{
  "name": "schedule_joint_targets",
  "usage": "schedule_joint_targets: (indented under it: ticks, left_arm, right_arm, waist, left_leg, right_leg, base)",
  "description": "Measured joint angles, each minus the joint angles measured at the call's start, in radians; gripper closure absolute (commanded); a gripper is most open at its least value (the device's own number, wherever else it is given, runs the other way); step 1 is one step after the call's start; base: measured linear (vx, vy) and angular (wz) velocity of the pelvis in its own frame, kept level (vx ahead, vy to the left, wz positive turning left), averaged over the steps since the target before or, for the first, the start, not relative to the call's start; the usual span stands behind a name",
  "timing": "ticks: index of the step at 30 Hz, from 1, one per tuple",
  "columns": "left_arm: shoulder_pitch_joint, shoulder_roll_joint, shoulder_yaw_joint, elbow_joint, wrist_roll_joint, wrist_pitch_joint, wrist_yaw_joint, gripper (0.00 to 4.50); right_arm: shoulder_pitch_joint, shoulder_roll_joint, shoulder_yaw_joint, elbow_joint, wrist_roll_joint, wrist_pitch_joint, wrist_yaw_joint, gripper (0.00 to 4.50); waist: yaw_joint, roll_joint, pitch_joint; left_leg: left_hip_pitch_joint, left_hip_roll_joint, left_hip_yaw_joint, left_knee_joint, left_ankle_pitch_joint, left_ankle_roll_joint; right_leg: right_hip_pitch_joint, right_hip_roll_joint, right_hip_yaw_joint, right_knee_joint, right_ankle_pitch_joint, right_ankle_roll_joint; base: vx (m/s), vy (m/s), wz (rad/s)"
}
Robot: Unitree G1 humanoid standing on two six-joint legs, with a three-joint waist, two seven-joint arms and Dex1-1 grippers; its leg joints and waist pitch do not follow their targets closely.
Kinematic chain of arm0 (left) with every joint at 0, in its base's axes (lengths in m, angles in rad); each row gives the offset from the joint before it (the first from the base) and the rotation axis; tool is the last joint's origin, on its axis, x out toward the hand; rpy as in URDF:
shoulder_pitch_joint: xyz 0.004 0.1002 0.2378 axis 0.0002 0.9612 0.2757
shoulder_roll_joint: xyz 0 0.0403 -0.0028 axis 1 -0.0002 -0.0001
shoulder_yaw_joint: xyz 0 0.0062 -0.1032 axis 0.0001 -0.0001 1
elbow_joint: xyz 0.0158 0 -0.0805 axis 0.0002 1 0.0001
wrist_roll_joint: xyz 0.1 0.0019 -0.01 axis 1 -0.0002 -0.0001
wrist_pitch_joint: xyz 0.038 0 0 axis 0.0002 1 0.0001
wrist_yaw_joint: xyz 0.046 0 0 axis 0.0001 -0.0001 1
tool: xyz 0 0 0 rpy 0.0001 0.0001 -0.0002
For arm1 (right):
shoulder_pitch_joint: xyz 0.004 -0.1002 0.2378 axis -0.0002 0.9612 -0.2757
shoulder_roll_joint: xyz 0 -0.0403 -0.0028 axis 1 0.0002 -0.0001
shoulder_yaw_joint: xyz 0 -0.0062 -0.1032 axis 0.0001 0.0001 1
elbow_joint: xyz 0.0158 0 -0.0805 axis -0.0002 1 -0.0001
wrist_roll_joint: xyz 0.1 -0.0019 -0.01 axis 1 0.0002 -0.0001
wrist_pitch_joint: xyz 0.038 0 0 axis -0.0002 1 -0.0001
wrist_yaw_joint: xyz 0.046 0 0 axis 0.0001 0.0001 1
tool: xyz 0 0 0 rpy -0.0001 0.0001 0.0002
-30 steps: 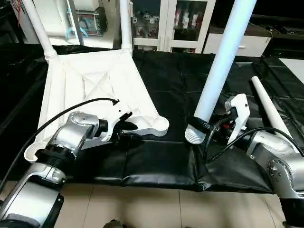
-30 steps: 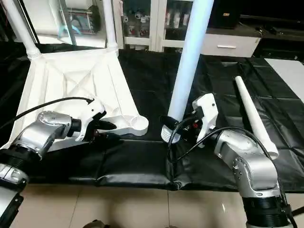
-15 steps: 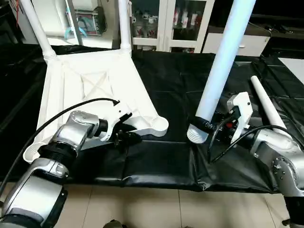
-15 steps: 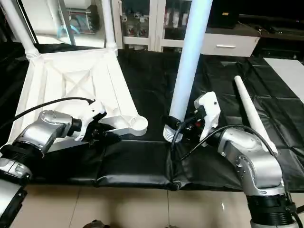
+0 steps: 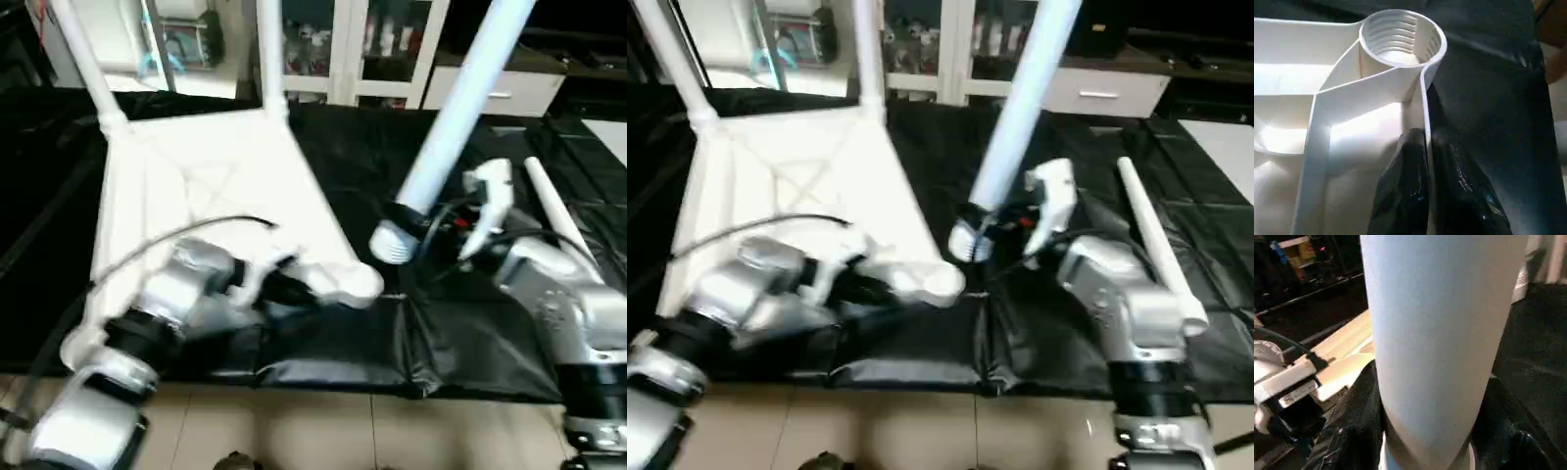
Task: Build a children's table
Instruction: Pick table leg, then insert table leg to table base
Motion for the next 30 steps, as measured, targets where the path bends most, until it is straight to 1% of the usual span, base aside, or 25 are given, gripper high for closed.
schedule_joint_targets:
  ticks: [1, 2, 4, 5, 6, 8, 10, 11, 12, 14, 16, 17, 18, 22, 25, 27, 30]
  left_arm:
    - [0.012, 0.005, -0.002, -0.022, 0.001, 0.0, 0.006, 4.48]
    - [0.026, 0.008, -0.005, -0.049, 0.002, 0.0, 0.014, 4.48]
    - [0.047, 0.013, -0.006, -0.084, 0.008, -0.001, 0.024, 4.49]
    - [0.065, 0.017, -0.007, -0.122, 0.02, 0.008, 0.034, 4.49]
    - [0.081, 0.02, -0.008, -0.152, 0.028, 0.017, 0.043, 4.49]
    - [0.092, 0.025, -0.009, -0.185, 0.04, 0.033, 0.053, 4.49]
    - [0.103, 0.029, -0.009, -0.208, 0.045, 0.046, 0.068, 4.49]
    - [0.106, 0.029, -0.009, -0.214, 0.048, 0.048, 0.077, 4.05]
    - [0.11, 0.028, -0.009, -0.222, 0.049, 0.052, 0.089, 3.94]
    - [0.127, 0.029, 0.007, -0.24, 0.04, 0.06, 0.115, 3.94]
    - [0.134, 0.037, 0.007, -0.257, 0.036, 0.069, 0.114, 3.88]
    - [0.135, 0.045, 0.009, -0.267, 0.033, 0.073, 0.103, 3.75]
    - [0.132, 0.051, 0.01, -0.268, 0.032, 0.065, 0.091, 3.59]
    - [0.099, 0.062, 0.01, -0.222, 0.037, 0.031, 0.057, 3.59]
    - [0.072, 0.061, 0.0, -0.181, 0.038, 0.015, 0.039, 3.59]
    - [0.056, 0.071, -0.014, -0.171, 0.04, 0.015, 0.018, 3.59]
    - [0.055, 0.084, -0.023, -0.171, 0.044, 0.015, -0.007, 3.59]
  right_arm:
    - [0.0, 0.003, 0.009, 0.002, 0.001, 0.009, 0.004, 2.59]
    - [0.0, 0.01, 0.017, 0.005, 0.001, 0.016, 0.007, 2.59]
    - [0.0, 0.021, 0.03, 0.012, 0.001, 0.019, 0.014, 2.59]
    - [0.0, 0.023, 0.043, 0.014, 0.001, 0.025, 0.017, 2.59]
    - [0.0, 0.026, 0.052, 0.014, 0.001, 0.031, 0.02, 2.59]
    - [-0.001, 0.031, 0.055, 0.015, 0.001, 0.034, 0.026, 2.59]
    - [-0.003, 0.031, 0.051, 0.026, 0.001, 0.034, 0.024, 2.59]
    - [-0.003, 0.03, 0.048, 0.029, 0.001, 0.035, 0.022, 2.59]
    - [-0.003, 0.03, 0.046, 0.029, 0.004, 0.038, 0.021, 2.59]
    - [-0.003, 0.028, 0.042, 0.028, 0.007, 0.043, 0.021, 2.59]
    - [-0.003, 0.017, 0.037, 0.023, 0.008, 0.046, 0.021, 2.59]
    - [-0.002, 0.011, 0.029, 0.018, 0.012, 0.05, 0.021, 2.59]
    - [-0.002, 0.006, 0.025, 0.011, 0.014, 0.053, 0.022, 2.59]
    - [0.009, -0.006, 0.008, -0.026, 0.026, 0.053, 0.025, 2.59]
    - [0.026, -0.006, 0.006, -0.047, 0.036, 0.058, 0.022, 2.59]
    - [0.044, -0.007, 0.004, -0.064, 0.038, 0.061, 0.021, 2.59]
    - [0.05, -0.011, 0.004, -0.07, 0.038, 0.062, 0.017, 2.59]
  waist:
    - [0.0, -0.003, 0.0]
    - [0.001, -0.009, 0.001]
    - [0.003, -0.017, 0.002]
    - [0.004, -0.025, 0.001]
    - [0.003, -0.03, 0.0]
    - [0.0, -0.044, -0.001]
    - [-0.005, -0.051, -0.004]
    - [-0.008, -0.053, -0.005]
    - [-0.01, -0.052, -0.005]
    - [-0.014, -0.052, -0.004]
    - [-0.014, -0.051, -0.004]
    - [-0.014, -0.05, -0.003]
    - [-0.014, -0.047, -0.003]
    - [-0.013, -0.04, -0.004]
    - [-0.014, -0.029, -0.003]
    - [-0.015, -0.025, -0.004]
    - [-0.018, -0.016, -0.003]
  left_leg:
    - [0.0, 0.0, 0.0, 0.0, 0.0, 0.0]
    - [0.001, 0.0, 0.0, 0.0, 0.0, 0.0]
    - [0.001, 0.0, 0.0, 0.0, 0.0, 0.0]
    - [0.001, 0.0, 0.0, -0.001, 0.0, 0.0]
    - [0.001, 0.0, -0.001, -0.001, 0.0, 0.0]
    - [0.001, 0.0, -0.001, -0.001, 0.0, 0.0]
    - [0.001, -0.001, 0.0, 0.0, 0.0, 0.0]
    - [0.001, -0.001, 0.0, 0.0, 0.0, 0.0]
    - [0.001, -0.001, 0.0, 0.0, 0.0, 0.0]
    - [0.001, 0.0, 0.0, 0.0, 0.0, 0.0]
    - [0.001, 0.0, -0.001, 0.0, 0.0, 0.0]
    - [0.001, 0.0, -0.001, -0.001, 0.0, -0.001]
    - [0.001, 0.001, -0.002, -0.001, 0.0, -0.001]
    - [0.001, 0.0, -0.002, -0.001, 0.0, -0.001]
    - [0.001, 0.0, -0.001, -0.001, 0.0, -0.001]
    - [0.001, 0.0, -0.002, -0.001, 0.0, -0.001]
    - [0.001, 0.0, -0.002, -0.001, 0.0, -0.001]
  right_leg:
    - [0.0, 0.0, 0.0, 0.001, 0.0, 0.001]
    - [0.0, 0.0, 0.0, 0.001, 0.0, 0.001]
    - [0.0, 0.0, 0.0, 0.002, -0.001, 0.002]
    - [0.0, 0.0, 0.001, 0.001, -0.004, 0.006]
    - [0.001, -0.001, 0.002, 0.002, -0.004, 0.007]
    - [0.001, -0.001, 0.003, 0.0, -0.004, 0.007]
    - [0.001, -0.001, 0.004, -0.001, -0.004, 0.007]
    - [0.001, -0.001, 0.005, -0.001, -0.004, 0.007]
    - [0.001, -0.001, 0.005, -0.001, -0.004, 0.007]
    - [0.0, -0.001, 0.004, -0.001, -0.004, 0.007]
    - [0.0, 0.0, 0.004, 0.0, -0.004, 0.007]
    - [0.0, 0.001, 0.003, 0.0, -0.004, 0.007]
    - [-0.001, 0.001, 0.003, 0.0, -0.004, 0.007]
    - [0.0, 0.001, 0.003, 0.0, -0.002, 0.004]
    - [0.0, 0.0, 0.005, -0.001, -0.002, 0.003]
    - [0.0, 0.001, 0.004, -0.001, -0.002, 0.003]
    - [0.0, 0.001, 0.004, 0.0, -0.001, 0.003]
  base:
    - [0.0, 0.0, 0.0]
    - [0.0, 0.0, 0.0]
    - [0.0, 0.0, 0.0]
    - [0.0, 0.0, 0.0]
    - [0.0, 0.0, 0.0]
    - [0.0, 0.0, 0.0]
    - [0.0, 0.0, 0.0]
    - [0.0, 0.0, 0.0]
    - [0.0, 0.0, 0.0]
    - [0.0, 0.0, 0.0]
    - [0.0, 0.0, 0.0]
    - [0.0, 0.0, 0.0]
    - [0.0, 0.0, 0.0]
    - [0.0, 0.0, 0.0]
    - [0.0, 0.0, 0.0]
    - [0.0, 0.0, 0.0]
    - [0.0, 0.0, 0.0]
